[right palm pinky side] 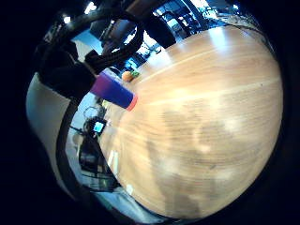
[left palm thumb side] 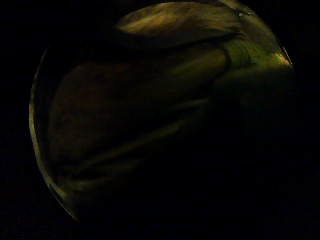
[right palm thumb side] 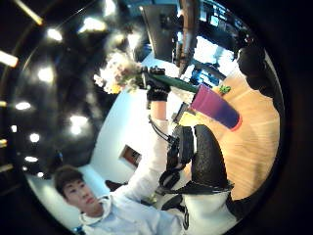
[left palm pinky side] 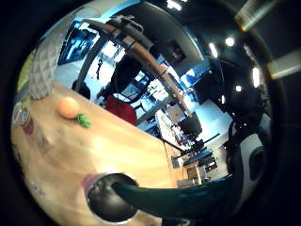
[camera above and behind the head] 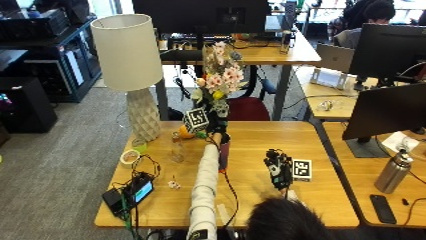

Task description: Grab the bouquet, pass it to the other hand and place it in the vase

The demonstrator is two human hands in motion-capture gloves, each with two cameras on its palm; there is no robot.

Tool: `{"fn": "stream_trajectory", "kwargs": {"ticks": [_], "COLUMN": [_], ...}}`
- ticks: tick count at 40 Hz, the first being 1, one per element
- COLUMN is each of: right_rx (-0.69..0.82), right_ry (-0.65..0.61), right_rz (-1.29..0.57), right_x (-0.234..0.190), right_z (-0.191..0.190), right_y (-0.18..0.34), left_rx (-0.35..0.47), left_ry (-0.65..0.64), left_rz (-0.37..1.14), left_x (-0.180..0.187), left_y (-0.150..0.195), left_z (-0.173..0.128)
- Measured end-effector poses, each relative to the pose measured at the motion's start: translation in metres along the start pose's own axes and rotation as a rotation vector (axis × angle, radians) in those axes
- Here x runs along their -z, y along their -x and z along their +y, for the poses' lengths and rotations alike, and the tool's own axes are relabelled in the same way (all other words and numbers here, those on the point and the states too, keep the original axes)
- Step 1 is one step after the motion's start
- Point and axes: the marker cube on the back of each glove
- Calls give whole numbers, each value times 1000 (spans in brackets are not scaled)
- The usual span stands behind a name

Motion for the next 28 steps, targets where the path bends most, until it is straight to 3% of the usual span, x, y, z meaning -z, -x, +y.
{"fn": "stream_trajectory", "kwargs": {"ticks": [2,4,8,11,15,18,19,23,28], "right_rx": [-7,-29,-54,-42,-73,-65,-57,-77,-217], "right_ry": [-3,-4,13,17,21,21,20,13,28], "right_rz": [0,4,12,8,-11,6,14,24,96], "right_x": [1,3,6,9,13,16,17,17,21], "right_z": [1,2,5,6,8,7,6,5,10], "right_y": [2,1,-5,-12,-14,-18,-20,-33,-39], "left_rx": [132,214,153,170,239,154,134,186,13], "left_ry": [91,259,534,636,652,582,569,563,521], "left_rz": [-143,-166,-140,-91,-62,-131,-177,-493,-480], "left_x": [11,18,37,55,68,67,67,69,47], "left_y": [6,17,43,55,52,48,49,54,51], "left_z": [18,41,86,117,134,129,128,128,117]}}
